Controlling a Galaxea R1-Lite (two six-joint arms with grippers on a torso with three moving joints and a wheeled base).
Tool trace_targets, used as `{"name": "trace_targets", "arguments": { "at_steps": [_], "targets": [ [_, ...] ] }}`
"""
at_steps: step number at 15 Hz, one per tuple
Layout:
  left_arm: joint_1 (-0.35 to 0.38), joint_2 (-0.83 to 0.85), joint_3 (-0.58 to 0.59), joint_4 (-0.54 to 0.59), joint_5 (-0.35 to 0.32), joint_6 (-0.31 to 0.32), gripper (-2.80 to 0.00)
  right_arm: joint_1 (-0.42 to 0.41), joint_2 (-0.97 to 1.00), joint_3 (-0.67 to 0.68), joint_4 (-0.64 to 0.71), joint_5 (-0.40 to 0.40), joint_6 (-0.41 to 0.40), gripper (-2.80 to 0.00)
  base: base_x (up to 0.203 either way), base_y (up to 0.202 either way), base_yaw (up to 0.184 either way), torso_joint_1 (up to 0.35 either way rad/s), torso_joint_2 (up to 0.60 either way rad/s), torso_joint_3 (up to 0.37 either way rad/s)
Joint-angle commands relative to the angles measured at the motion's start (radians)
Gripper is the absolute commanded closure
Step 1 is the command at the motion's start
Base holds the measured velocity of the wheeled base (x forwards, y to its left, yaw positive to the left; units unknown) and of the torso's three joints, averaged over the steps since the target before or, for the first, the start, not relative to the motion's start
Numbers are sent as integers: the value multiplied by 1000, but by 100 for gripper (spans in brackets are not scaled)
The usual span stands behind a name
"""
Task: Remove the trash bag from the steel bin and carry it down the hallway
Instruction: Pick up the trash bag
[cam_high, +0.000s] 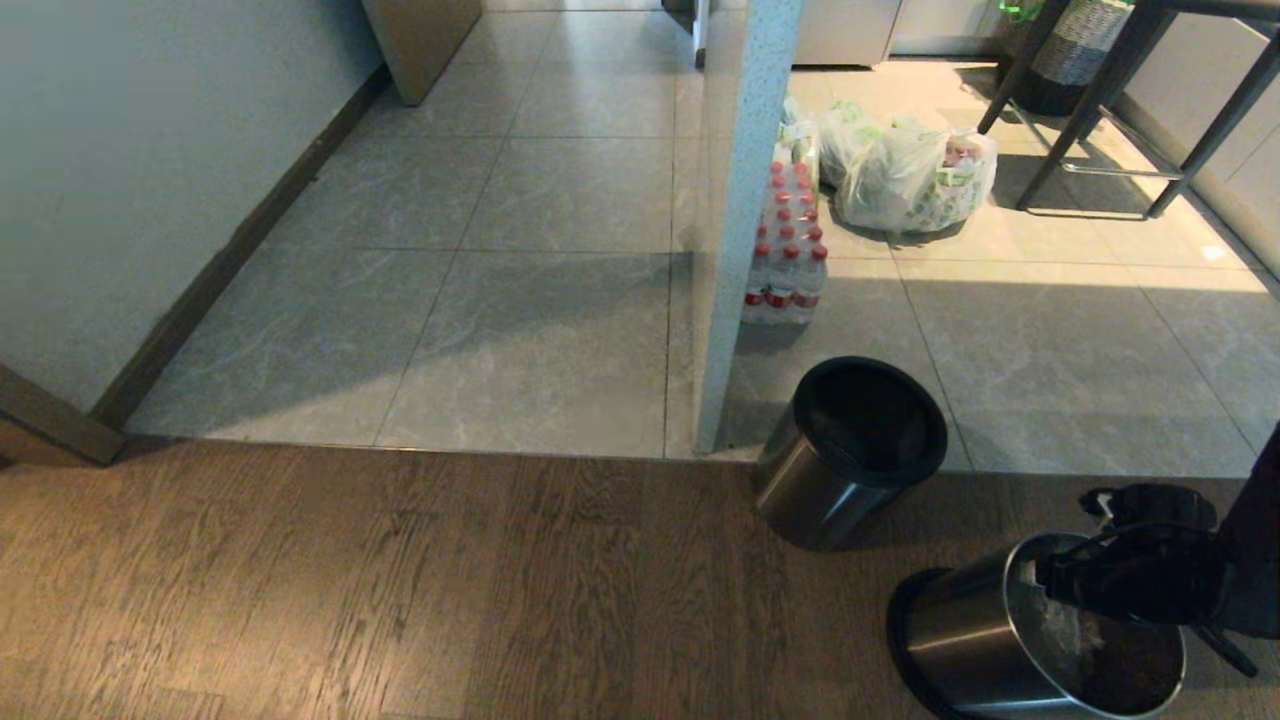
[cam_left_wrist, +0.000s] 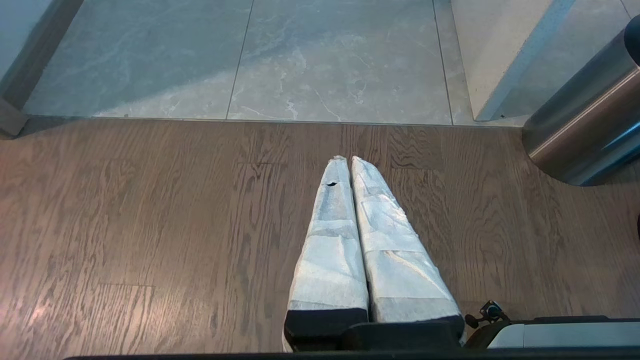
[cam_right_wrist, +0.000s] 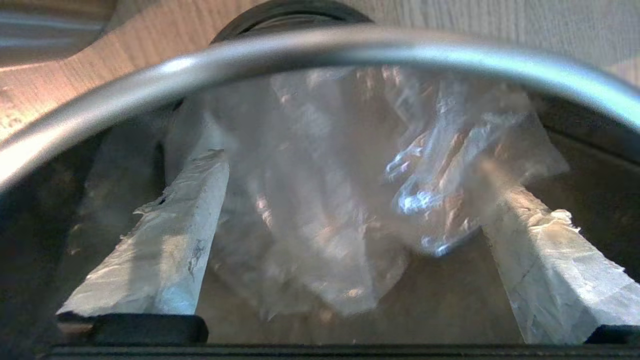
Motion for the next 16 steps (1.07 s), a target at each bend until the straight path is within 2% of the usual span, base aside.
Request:
{"name": "trace_targets", "arguments": {
  "at_steps": [1,4,16],
  "targets": [
    [1,1,3,0,0,-1,0,-3,39,-4,-48,3,-6,-280,0,0,0,0,0,0],
    [1,1,3,0,0,-1,0,-3,56,-1,-131,21,-37,-280,0,0,0,0,0,0],
    [1,1,3,0,0,-1,0,3,52,5,-104,47,-64,-280,0,0,0,0,0,0]
  ]
}}
